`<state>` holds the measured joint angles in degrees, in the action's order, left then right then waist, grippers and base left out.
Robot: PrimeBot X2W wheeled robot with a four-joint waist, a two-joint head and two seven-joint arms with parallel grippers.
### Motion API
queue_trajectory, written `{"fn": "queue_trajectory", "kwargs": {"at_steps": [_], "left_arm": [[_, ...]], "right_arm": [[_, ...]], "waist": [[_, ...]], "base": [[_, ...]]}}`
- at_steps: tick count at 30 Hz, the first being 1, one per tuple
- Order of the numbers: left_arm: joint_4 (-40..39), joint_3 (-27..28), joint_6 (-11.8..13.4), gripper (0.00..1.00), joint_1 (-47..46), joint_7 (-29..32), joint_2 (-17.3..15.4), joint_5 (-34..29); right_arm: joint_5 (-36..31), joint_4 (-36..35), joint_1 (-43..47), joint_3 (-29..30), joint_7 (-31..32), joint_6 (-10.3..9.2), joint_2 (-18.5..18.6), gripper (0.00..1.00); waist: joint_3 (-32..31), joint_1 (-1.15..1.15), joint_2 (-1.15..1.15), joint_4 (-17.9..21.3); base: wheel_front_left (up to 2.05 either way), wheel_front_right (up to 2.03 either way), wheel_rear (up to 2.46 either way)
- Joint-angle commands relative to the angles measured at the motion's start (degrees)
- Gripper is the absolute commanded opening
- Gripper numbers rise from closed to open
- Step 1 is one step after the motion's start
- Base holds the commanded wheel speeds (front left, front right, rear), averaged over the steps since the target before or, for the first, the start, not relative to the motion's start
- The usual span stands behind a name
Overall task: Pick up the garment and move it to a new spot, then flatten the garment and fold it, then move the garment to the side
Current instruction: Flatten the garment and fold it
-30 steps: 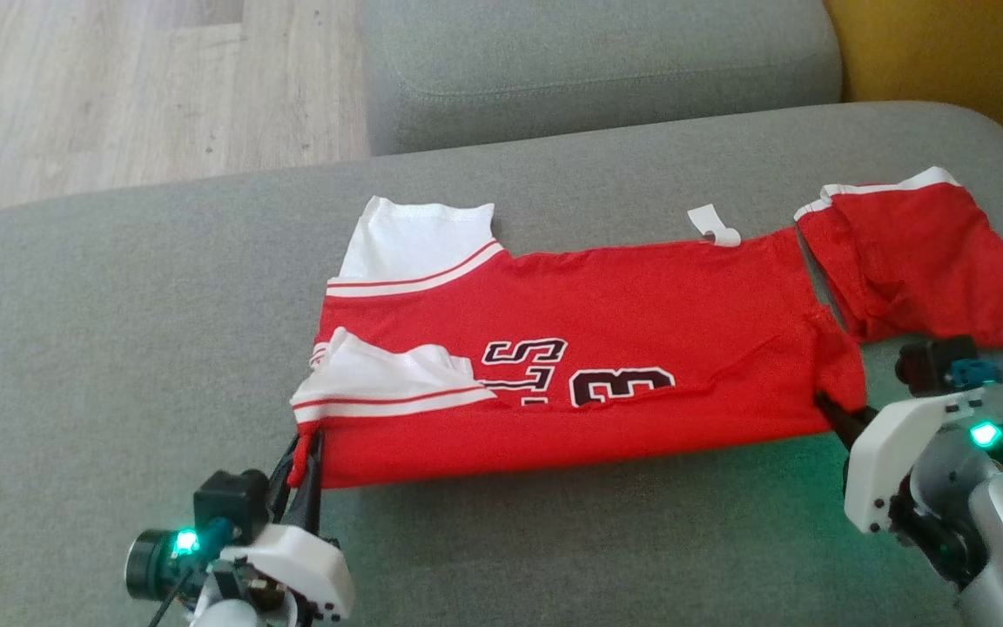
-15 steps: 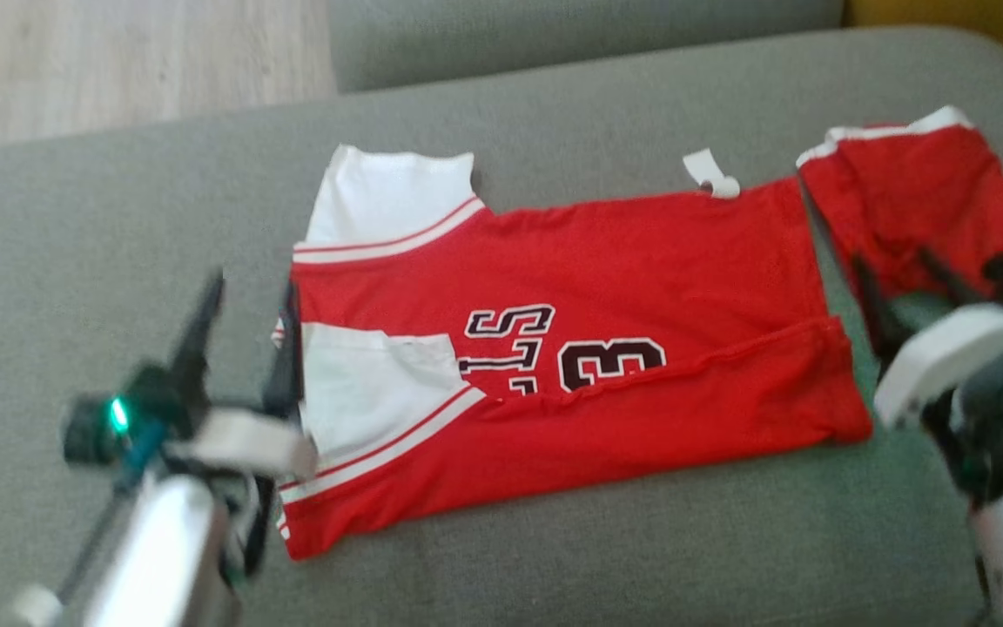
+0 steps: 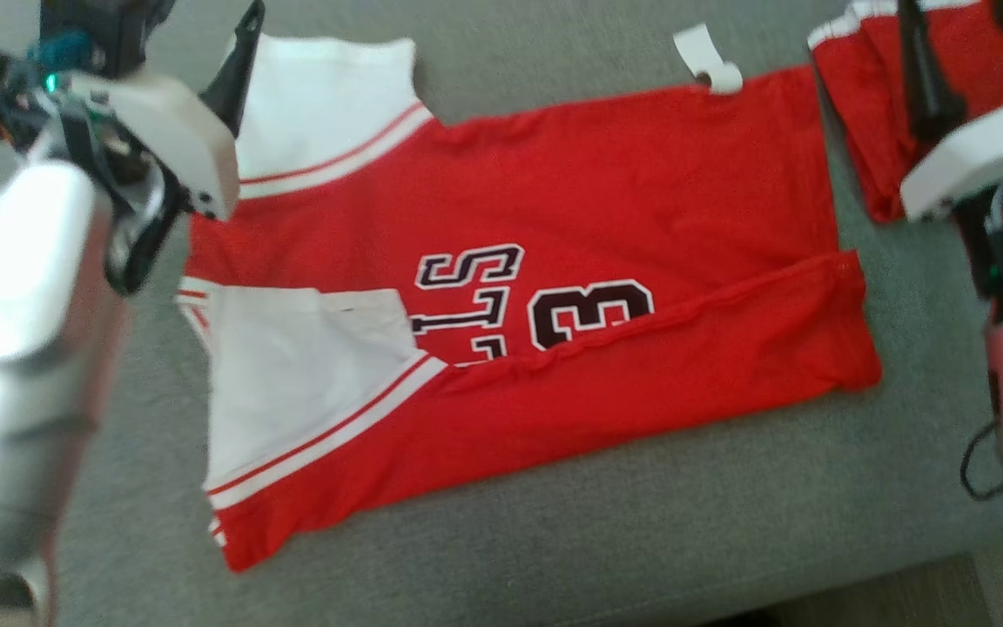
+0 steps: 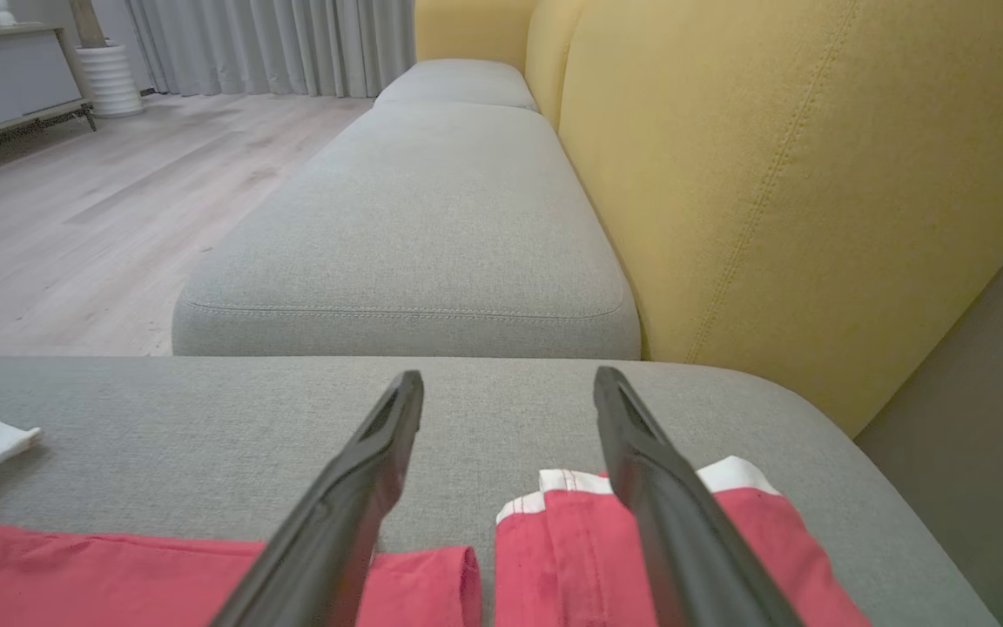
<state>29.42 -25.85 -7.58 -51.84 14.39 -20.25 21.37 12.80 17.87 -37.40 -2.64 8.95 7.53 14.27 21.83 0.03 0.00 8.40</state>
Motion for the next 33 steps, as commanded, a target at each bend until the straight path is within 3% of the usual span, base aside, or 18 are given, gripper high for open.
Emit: {"fn": "queue_trajectory", "kwargs": {"at_steps": [1, 6, 10, 17, 24, 25, 26, 27, 28, 33], "left_arm": [[-0.47, 0.38, 0.13, 1.00, -2.66, 1.19, -3.43, 0.90], [6.89, -5.50, 0.11, 1.00, -8.20, 6.00, -7.73, 5.54], [11.63, -8.28, 0.10, 1.00, -11.01, 6.64, -9.80, 5.70], [17.82, -10.42, 0.10, 1.00, -14.10, 7.49, -10.01, 9.49], [22.37, -11.19, 0.09, 1.00, -15.72, 15.08, -7.64, 14.78], [22.34, -11.56, 0.09, 0.82, -15.84, 15.82, -7.59, 15.35], [22.34, -11.56, 0.09, 0.82, -15.84, 15.82, -7.59, 15.35], [22.19, -12.00, 0.09, 0.21, -15.88, 16.42, -7.54, 15.90], [21.90, -12.44, 0.09, 0.00, -15.85, 16.80, -7.52, 16.49], [19.93, -13.05, 0.09, 0.00, -16.04, 13.44, -7.46, 18.80]], "right_arm": [[-0.33, -1.28, -1.39, -0.91, -0.71, -0.04, 0.30, 1.00], [0.03, 0.58, -4.53, -2.76, -2.32, -0.04, -0.22, 1.00], [0.63, 1.43, -6.14, -4.14, -3.16, -0.04, 0.11, 1.00], [1.20, 2.25, -7.51, -5.38, -4.11, -0.04, 1.04, 1.00], [1.53, 1.67, -8.29, -6.04, -4.20, -0.04, 1.94, 1.00], [1.51, 1.61, -8.35, -6.01, -4.14, -0.04, 2.07, 1.00], [1.51, 1.61, -8.35, -6.01, -4.14, -0.04, 2.07, 1.00], [1.48, 1.59, -8.41, -5.95, -4.08, -0.04, 2.19, 1.00], [1.41, 1.60, -8.43, -5.89, -4.02, -0.04, 2.34, 1.00], [1.19, 1.68, -8.22, -6.56, -3.34, -0.04, 3.22, 1.00]], "waist": [[3.31, -0.03, 0.00, 2.76], [5.76, -0.03, 0.00, 5.09], [7.05, -0.03, 0.00, 6.43], [8.43, -0.03, 0.00, 7.72], [9.40, -0.03, 0.00, 8.26], [9.43, -0.03, 0.00, 8.21], [9.43, -0.03, 0.00, 8.21], [9.39, -0.03, 0.00, 8.12], [9.30, -0.03, 0.00, 7.98], [8.22, -0.03, 0.00, 6.34]], "base": [[0.00, 0.00, 0.00], [0.00, 0.00, 0.00], [0.00, 0.00, 0.00], [0.00, 0.00, 0.00], [0.00, 0.00, 0.00], [0.00, 0.00, 0.00], [0.00, 0.00, 0.00], [0.00, 0.00, 0.00], [0.00, 0.00, 0.00], [0.00, 0.00, 0.00]]}}
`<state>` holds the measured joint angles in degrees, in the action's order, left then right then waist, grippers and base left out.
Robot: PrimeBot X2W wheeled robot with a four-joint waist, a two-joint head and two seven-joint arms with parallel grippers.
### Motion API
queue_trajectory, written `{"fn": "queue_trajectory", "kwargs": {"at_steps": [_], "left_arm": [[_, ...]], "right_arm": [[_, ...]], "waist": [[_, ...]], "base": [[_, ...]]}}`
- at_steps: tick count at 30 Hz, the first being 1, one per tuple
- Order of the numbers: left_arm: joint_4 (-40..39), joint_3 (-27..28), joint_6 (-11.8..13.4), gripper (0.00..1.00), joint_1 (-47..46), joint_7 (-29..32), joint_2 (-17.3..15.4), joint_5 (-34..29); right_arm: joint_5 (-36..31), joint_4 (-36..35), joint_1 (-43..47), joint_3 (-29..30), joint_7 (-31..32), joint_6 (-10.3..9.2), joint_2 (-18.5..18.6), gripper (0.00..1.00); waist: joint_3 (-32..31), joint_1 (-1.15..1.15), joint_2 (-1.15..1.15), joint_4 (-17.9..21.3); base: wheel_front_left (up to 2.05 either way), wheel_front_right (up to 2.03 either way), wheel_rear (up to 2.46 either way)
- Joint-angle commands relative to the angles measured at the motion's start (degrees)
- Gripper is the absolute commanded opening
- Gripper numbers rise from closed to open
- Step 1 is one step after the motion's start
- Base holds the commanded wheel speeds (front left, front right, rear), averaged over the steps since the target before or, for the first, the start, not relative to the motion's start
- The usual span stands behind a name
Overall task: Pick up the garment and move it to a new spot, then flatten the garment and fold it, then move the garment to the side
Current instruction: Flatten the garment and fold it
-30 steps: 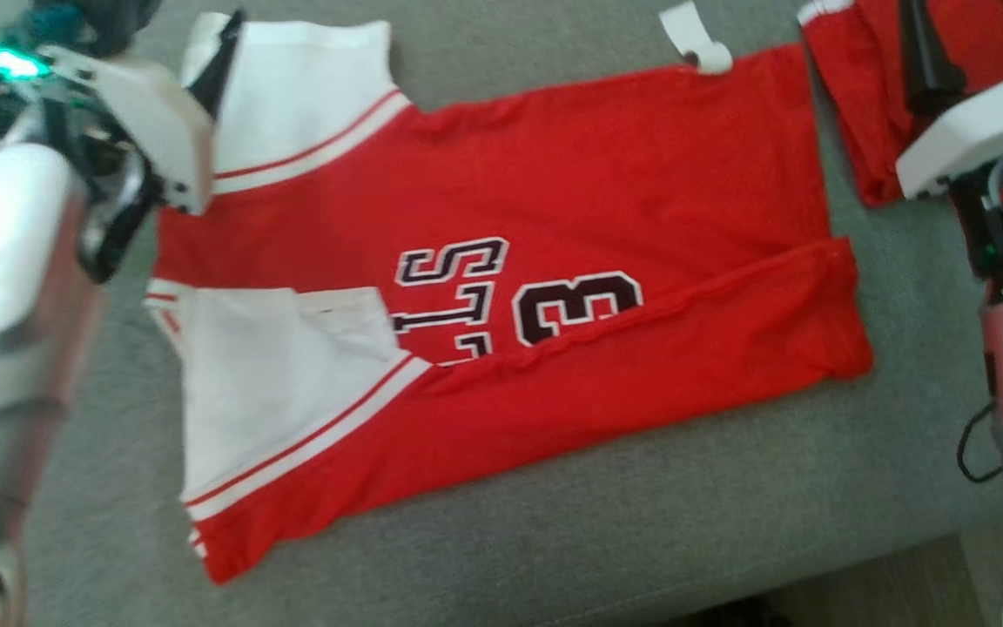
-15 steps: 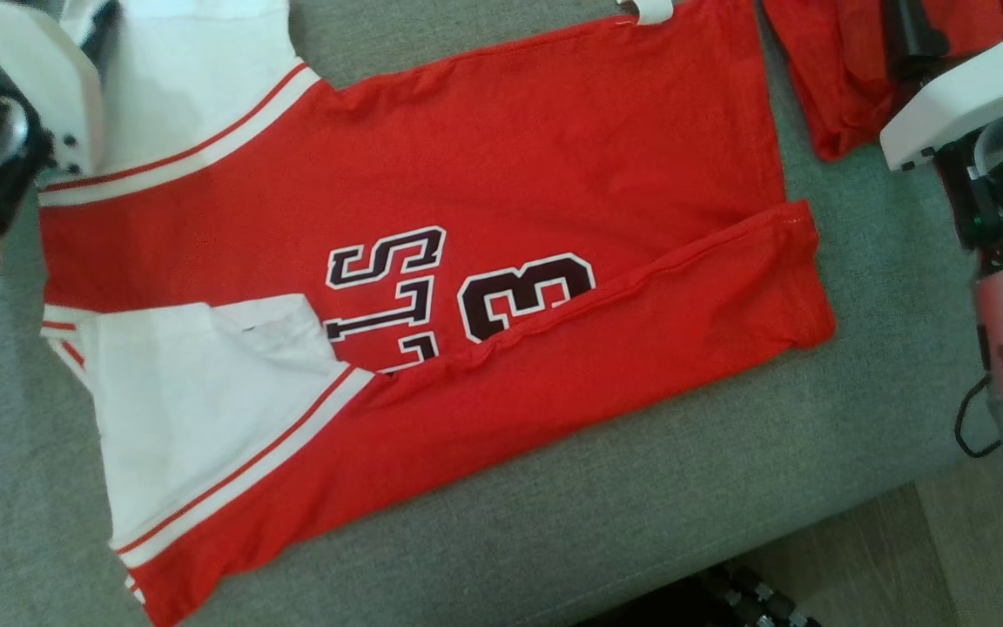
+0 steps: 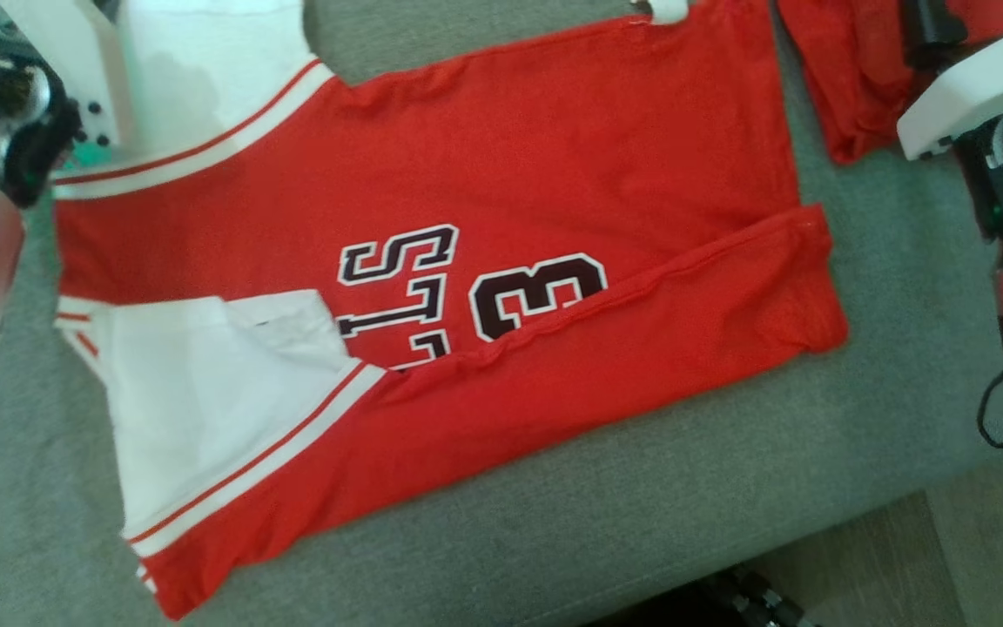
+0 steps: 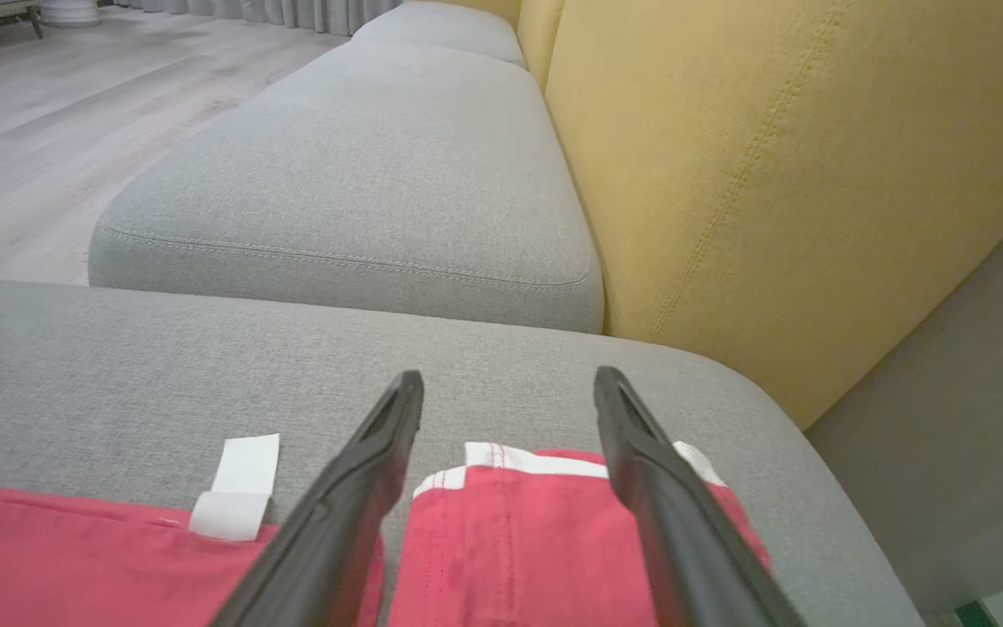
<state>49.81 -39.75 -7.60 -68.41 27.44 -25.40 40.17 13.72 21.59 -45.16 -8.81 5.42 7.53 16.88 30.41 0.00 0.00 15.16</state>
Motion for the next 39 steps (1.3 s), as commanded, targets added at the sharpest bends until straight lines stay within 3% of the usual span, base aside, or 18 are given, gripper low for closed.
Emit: {"fn": "queue_trajectory", "kwargs": {"at_steps": [1, 6, 11, 22, 34, 35, 36, 39], "left_arm": [[-0.93, 0.86, 0.11, 0.00, 0.25, -1.60, -2.42, -0.23], [-3.05, 0.90, 0.17, 0.00, -0.57, -13.00, -1.93, -2.64], [-5.97, -0.13, 0.18, 0.00, 0.57, -18.55, -0.85, -3.97], [-16.89, -2.22, 1.09, 0.00, 5.87, -18.02, -0.63, -3.29], [-24.08, -3.29, 3.16, 0.00, 8.63, -15.75, -1.11, -2.67], [-24.18, -3.26, 3.30, 0.00, 8.74, -15.68, -1.23, -2.59], [-24.19, -3.17, 3.50, 0.00, 8.81, -15.69, -1.38, -2.55], [-24.10, -2.96, 3.97, 0.00, 8.91, -15.95, -1.68, -2.57]], "right_arm": [[0.49, -2.00, -0.38, -0.89, 0.42, -0.04, 0.81, 1.00], [3.96, -0.99, 0.60, -6.29, 3.56, -0.04, 3.25, 1.00], [7.31, 2.41, 1.15, -8.97, 6.34, -0.04, 6.30, 1.00], [12.22, 14.22, -0.89, -13.11, 9.86, -0.04, 9.98, 1.00], [14.11, 24.55, -5.51, -17.19, 6.65, -0.04, 10.65, 1.00], [14.55, 25.03, -5.74, -17.72, 6.71, -0.04, 10.47, 0.58], [14.93, 25.38, -6.03, -18.24, 6.62, -0.04, 10.36, 0.00], [15.86, 25.71, -6.77, -18.84, 5.71, -0.04, 10.12, 0.00]], "waist": [[-0.67, 0.00, 0.00, -0.89], [-2.60, 0.00, 0.00, -3.79], [-4.47, 0.00, 0.00, -7.45], [-4.66, 0.00, 0.00, -13.86], [-3.57, 0.00, 0.00, -15.83], [-3.62, 0.00, 0.00, -15.85], [-3.69, 0.00, 0.00, -15.84], [-3.93, 0.00, 0.00, -15.73]], "base": [[0.00, 0.00, 0.00], [0.00, 0.00, 0.00], [0.00, 0.00, 0.00], [0.00, 0.00, 0.00], [0.00, 0.00, 0.00], [0.00, 0.00, 0.00], [0.00, 0.00, 0.00], [0.00, 0.00, 0.00]]}}
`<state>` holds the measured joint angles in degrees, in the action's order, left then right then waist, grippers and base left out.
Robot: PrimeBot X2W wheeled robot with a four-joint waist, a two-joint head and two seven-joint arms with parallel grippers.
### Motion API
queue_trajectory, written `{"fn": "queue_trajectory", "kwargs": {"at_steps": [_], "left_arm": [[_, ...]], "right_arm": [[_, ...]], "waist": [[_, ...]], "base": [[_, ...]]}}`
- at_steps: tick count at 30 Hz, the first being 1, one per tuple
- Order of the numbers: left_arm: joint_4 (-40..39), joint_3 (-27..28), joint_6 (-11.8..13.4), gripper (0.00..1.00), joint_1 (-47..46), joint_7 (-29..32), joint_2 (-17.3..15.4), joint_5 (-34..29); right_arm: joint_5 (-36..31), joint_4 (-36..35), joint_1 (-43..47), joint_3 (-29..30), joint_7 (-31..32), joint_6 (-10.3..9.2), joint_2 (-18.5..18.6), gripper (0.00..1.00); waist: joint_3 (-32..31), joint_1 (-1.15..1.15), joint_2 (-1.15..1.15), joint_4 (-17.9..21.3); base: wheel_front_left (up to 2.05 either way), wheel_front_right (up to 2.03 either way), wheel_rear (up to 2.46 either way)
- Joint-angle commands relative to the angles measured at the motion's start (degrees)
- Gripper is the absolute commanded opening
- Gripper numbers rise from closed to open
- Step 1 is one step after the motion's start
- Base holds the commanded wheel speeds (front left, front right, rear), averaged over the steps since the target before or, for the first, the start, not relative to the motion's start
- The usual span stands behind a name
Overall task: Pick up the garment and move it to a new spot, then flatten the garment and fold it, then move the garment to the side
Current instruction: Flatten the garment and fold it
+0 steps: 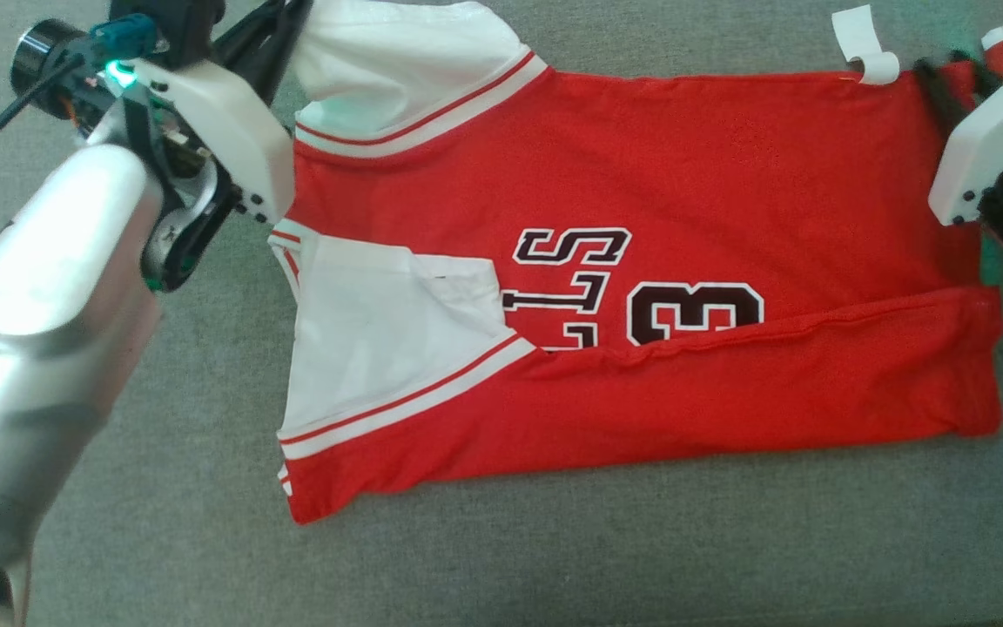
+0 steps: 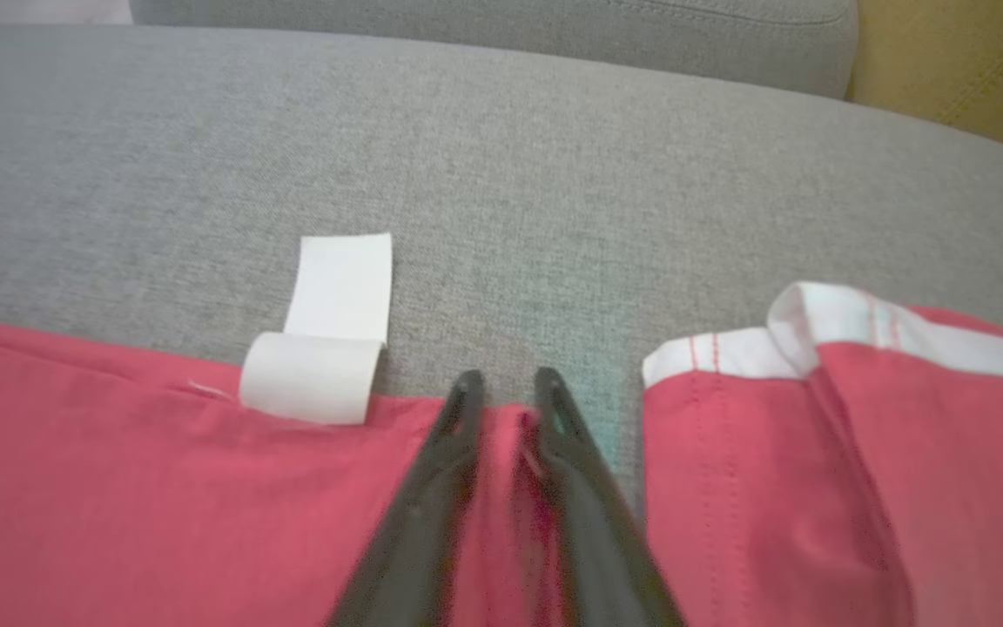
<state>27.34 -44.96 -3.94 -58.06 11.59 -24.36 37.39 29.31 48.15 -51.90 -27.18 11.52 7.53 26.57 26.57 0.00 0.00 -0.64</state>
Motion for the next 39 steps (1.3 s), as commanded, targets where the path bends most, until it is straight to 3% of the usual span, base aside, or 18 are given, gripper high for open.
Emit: {"fn": "queue_trajectory", "kwargs": {"at_steps": [1, 8, 17, 28, 36, 39], "left_arm": [[-1.46, 2.45, 0.56, 0.00, -1.41, -0.33, -2.89, 0.24], [1.21, 5.15, 3.90, 0.00, -2.63, -2.74, -3.94, 0.40], [7.08, 7.77, 4.65, 0.00, -9.31, -6.89, -4.20, -0.25], [16.05, 7.19, 1.51, 0.00, -14.17, -14.67, -1.75, -1.66], [15.98, 4.52, -2.09, 0.00, -9.78, -14.34, -0.74, 0.30], [14.64, 5.01, -2.87, 0.00, -6.72, -12.18, -0.59, 4.31]], "right_arm": [[0.72, -0.77, -0.43, -0.69, -1.04, -0.04, 0.30, 0.00], [4.94, -1.31, -4.27, -1.38, -3.92, -0.04, -0.62, 0.00], [6.62, -2.44, -11.94, -2.59, -10.95, -0.04, -2.25, 0.00], [8.25, 5.72, -16.46, -3.07, -17.86, -0.04, -5.98, 0.00], [13.41, 5.98, -12.23, -7.23, -15.98, -0.04, -3.36, 0.00], [15.26, 5.37, -10.27, -9.17, -14.75, -0.04, -1.63, 0.00]], "waist": [[-0.23, 0.00, 0.00, 0.18], [-0.71, 0.00, 0.00, 1.47], [0.67, 0.00, 0.00, 3.16], [-0.41, 0.00, 0.00, 2.30], [-3.37, 0.00, 0.00, 0.66], [-4.89, 0.00, 0.00, 0.09]], "base": [[0.00, 0.00, 0.00], [0.00, 0.00, 0.00], [0.00, 0.00, 0.00], [0.00, 0.00, 0.00], [0.00, 0.00, 0.00], [0.00, 0.00, 0.00]]}}
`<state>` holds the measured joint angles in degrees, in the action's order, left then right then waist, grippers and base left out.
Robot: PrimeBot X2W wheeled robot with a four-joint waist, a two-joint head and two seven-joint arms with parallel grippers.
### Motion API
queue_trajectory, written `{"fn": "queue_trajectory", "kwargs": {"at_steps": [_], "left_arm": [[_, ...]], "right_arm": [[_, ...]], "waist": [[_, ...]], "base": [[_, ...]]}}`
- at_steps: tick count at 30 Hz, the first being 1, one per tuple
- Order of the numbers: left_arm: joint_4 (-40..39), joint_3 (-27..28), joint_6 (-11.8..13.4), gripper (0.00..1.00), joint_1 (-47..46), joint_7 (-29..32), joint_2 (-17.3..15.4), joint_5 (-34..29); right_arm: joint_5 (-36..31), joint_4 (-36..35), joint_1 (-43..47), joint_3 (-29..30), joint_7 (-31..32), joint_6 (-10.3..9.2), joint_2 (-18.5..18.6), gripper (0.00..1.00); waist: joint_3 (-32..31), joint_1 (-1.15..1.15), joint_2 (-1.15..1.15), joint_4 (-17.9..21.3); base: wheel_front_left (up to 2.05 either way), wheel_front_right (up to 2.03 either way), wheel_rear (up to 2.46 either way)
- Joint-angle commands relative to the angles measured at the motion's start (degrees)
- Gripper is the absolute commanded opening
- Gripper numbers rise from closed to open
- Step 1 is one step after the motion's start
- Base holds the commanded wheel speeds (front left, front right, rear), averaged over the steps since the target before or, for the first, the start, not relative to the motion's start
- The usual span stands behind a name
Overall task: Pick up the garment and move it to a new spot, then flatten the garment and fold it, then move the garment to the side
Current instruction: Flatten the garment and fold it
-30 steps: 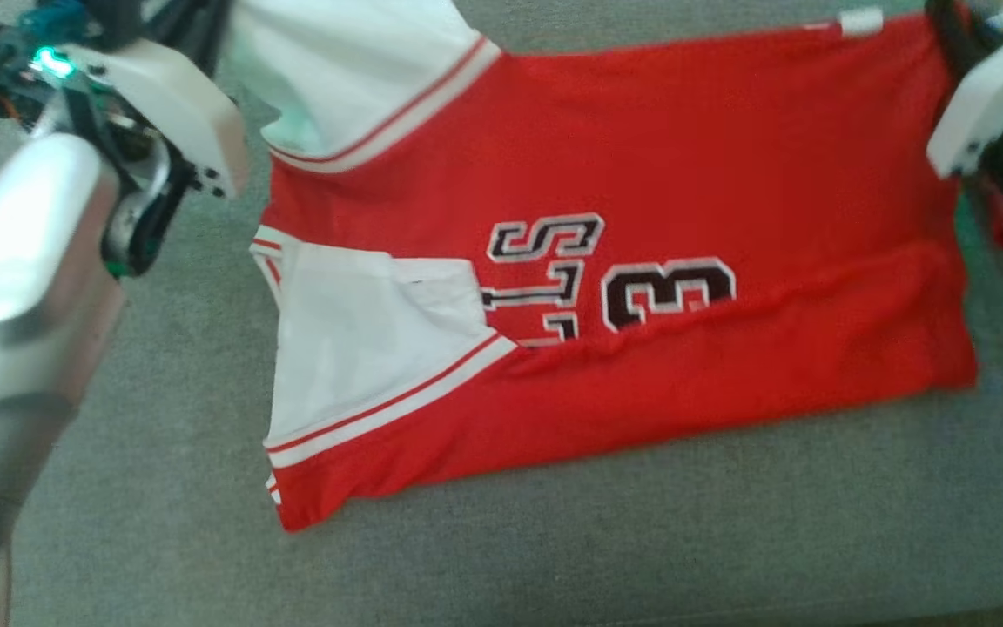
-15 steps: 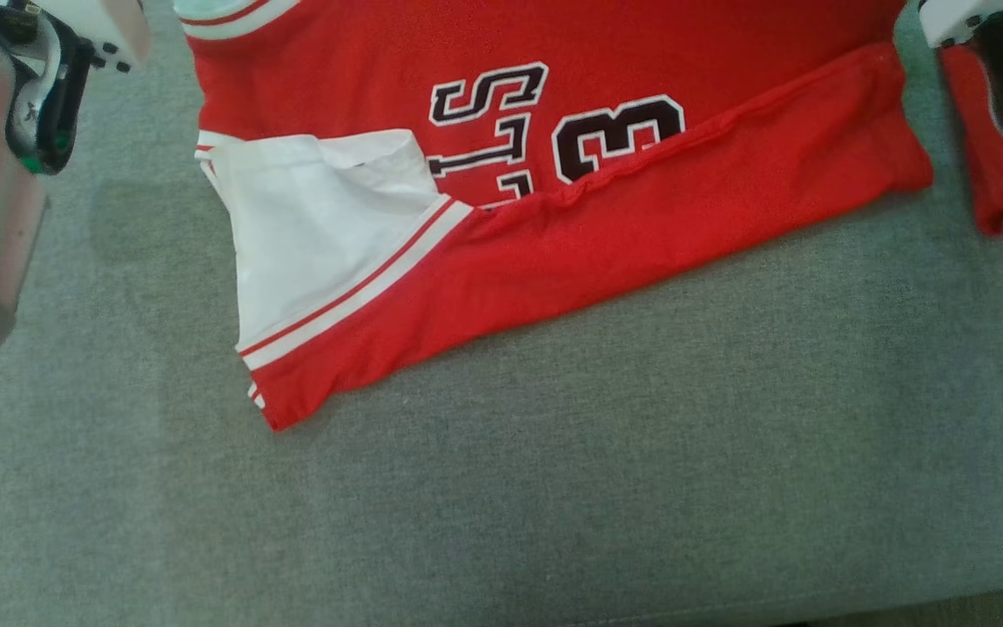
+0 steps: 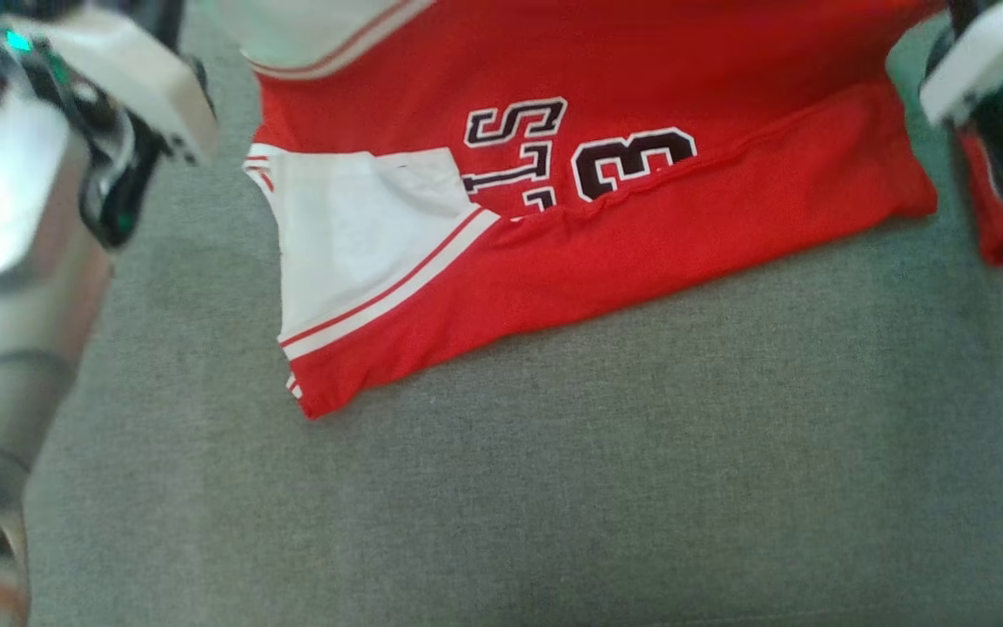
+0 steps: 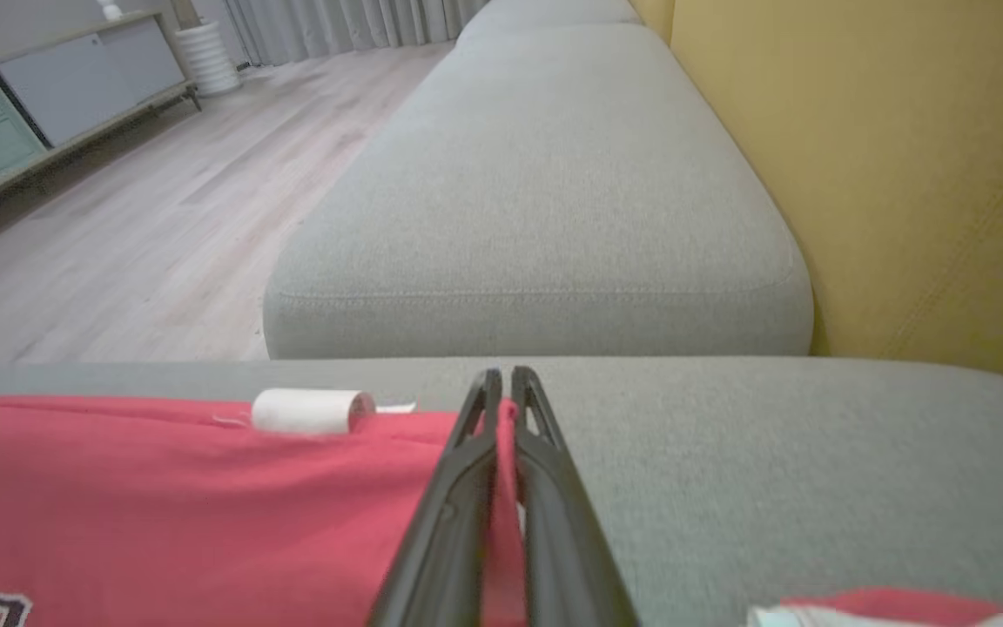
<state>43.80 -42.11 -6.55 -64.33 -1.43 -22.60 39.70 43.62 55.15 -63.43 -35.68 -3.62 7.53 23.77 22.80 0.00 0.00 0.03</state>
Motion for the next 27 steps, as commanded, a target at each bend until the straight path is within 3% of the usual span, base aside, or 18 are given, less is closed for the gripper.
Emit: {"fn": "queue_trajectory", "kwargs": {"at_steps": [1, 16, 27], "left_arm": [[-2.53, 2.15, -0.44, 0.00, 0.58, 1.80, -2.55, 3.29], [-20.49, -2.99, -0.91, 0.00, 14.18, 13.75, -11.00, 12.12], [-31.54, -5.75, 0.52, 0.00, 20.53, 22.33, -15.79, 15.34]], "right_arm": [[1.59, -1.72, 1.88, -1.22, 0.91, -0.04, 1.74, 0.00], [7.78, -2.75, 9.33, -9.29, 9.79, -0.04, 8.73, 0.00], [8.80, -3.93, 10.85, -16.20, 16.07, -0.04, 13.08, 0.00]], "waist": [[-1.62, 0.00, 0.00, -0.70], [-6.58, 0.00, 0.00, -2.19], [-7.20, 0.00, 0.00, -2.59]], "base": [[0.00, 0.00, 0.00], [0.00, 0.00, 0.00], [0.00, 0.00, 0.00]]}}
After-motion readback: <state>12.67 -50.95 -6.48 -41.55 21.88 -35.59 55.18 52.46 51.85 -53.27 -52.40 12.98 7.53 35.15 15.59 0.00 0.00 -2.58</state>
